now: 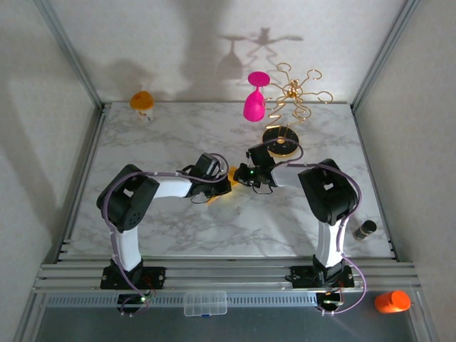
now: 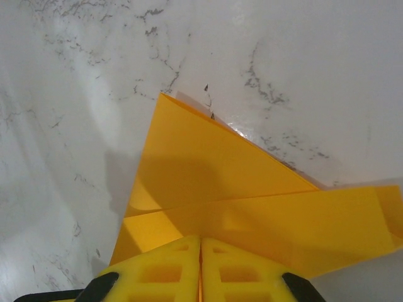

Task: Fold a paper plane with a square sheet of paper (pick it up from the middle)
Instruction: Fold the wing for the fifth time at the center of the table.

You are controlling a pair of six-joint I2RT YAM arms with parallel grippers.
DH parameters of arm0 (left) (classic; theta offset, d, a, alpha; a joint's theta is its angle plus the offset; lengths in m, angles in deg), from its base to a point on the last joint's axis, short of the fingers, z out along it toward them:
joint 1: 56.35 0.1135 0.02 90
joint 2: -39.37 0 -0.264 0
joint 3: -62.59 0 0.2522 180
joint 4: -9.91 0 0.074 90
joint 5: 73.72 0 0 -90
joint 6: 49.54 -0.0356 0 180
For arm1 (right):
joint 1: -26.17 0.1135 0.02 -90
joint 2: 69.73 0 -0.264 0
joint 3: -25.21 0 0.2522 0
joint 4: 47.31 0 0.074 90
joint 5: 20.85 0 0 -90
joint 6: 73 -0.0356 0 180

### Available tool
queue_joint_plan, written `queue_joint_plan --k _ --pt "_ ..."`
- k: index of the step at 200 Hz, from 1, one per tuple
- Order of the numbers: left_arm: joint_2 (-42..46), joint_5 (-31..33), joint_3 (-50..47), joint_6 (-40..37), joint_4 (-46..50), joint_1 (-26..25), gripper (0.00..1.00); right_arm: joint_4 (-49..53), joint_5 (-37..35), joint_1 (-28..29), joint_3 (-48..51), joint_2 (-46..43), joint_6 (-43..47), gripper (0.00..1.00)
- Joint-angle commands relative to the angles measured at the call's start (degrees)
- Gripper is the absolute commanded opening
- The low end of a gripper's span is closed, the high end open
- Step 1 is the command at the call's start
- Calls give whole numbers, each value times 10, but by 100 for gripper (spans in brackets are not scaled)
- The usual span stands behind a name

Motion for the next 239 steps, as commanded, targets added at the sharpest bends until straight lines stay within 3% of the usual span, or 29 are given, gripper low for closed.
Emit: queue_joint_plan --k 1,71,139,176,202,239 --pt "7 -4 -48 -13 55 22 4 101 -71 -9 8 51 26 10" --pt "38 -64 -99 1 23 64 8 133 -106 -9 -2 68 53 10" --pt "140 -82 -84 -23 74 79 12 129 -101 -8 -8 62 56 10" --pt "161 -36 -56 -19 75 79 15 110 -73 -8 -14 40 67 12" --pt "171 45 -54 -17 84 86 25 86 -33 -7 -40 -4 77 21" --pt "189 87 -74 -2 66 98 47 92 -22 1 -74 -76 92 43"
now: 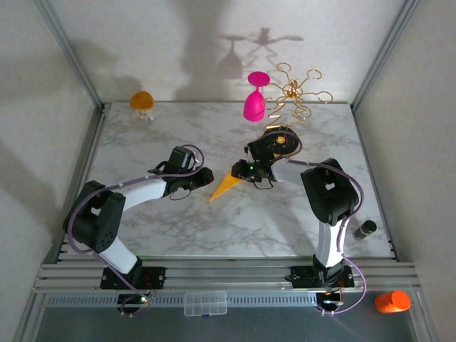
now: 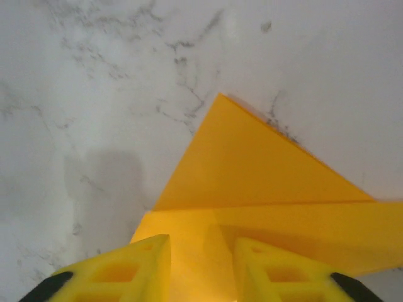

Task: Fold a paper plane with a square sheet of paper (pick it up from the middle)
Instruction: Fold the wing for the fifth time at the center of the table.

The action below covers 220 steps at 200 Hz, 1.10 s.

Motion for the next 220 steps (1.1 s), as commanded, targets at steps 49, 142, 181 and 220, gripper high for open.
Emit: queue_joint_plan --k 49,142,181,220 --pt "-3 -5 -25 7 -70 -7 53 114 -121 21 -30 -91 -25 56" --pt "-78 -45 -3 15 -115 -75 37 164 -181 36 -29 -84 -117 61" --pt "-66 -59 -38 64 -166 -118 30 181 -200 33 -32 -83 -136 60" --pt "-18 -51 -66 72 -178 -112 32 200 -206 37 -44 -65 -131 57"
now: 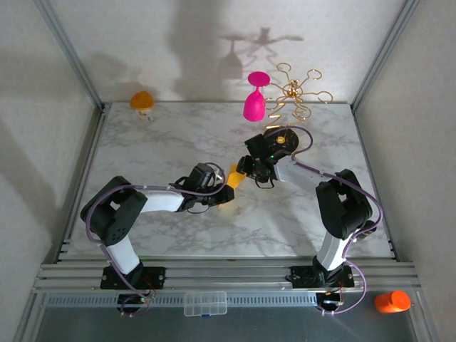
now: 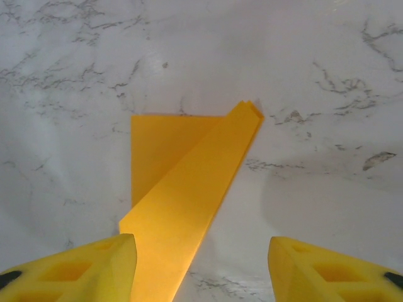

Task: Fold a paper plane with a square sheet of paper (pick it up from the middle)
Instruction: Fold the wing for the fifth time at the center of the table, then turn over a paper plane at the top-center of the table.

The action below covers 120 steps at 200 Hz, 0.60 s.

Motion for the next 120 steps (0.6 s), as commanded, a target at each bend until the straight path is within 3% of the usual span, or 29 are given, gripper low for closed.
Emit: queue_joint_plan --k 1,26,73,120 --pt "47 5 -16 13 -22 14 32 32 -20 4 -19 22 -5 57" --pt "106 32 -41 11 16 59 39 68 -39 24 -60 54 -7 56" --pt "208 139 -88 11 93 150 56 124 -86 81 -153 135 -51 58" --pt "245 174 -114 -3 121 189 73 198 -159 113 -212 190 -108 59"
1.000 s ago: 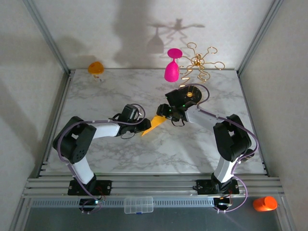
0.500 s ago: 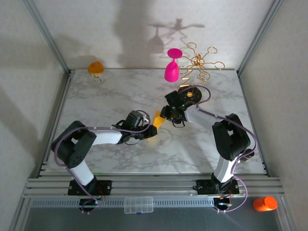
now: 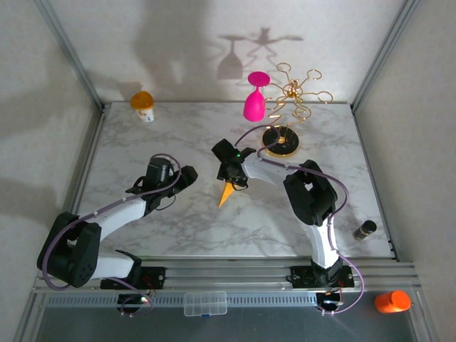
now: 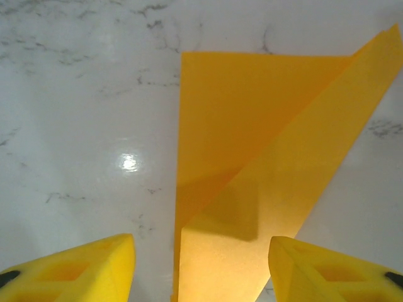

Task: Fold a paper plane with a square sheet of paper (pick it up from the middle)
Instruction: Turn over a paper plane at the top-center of the table.

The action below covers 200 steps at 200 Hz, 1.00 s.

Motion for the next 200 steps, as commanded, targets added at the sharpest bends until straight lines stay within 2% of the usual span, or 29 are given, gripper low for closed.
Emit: queue_joint_plan --k 1,47,157,200 --pt "15 38 -12 -14 37 11 73 74 -66 10 -32 26 -47 59" --pt "14 53 -15 -33 51 18 81 128 -121 25 -59 36 -82 54" --pt "9 76 -9 -36 66 22 91 143 -122 26 -55 39 -101 28" --pt "7 80 -1 -34 73 24 93 139 -140 26 -51 14 -96 1"
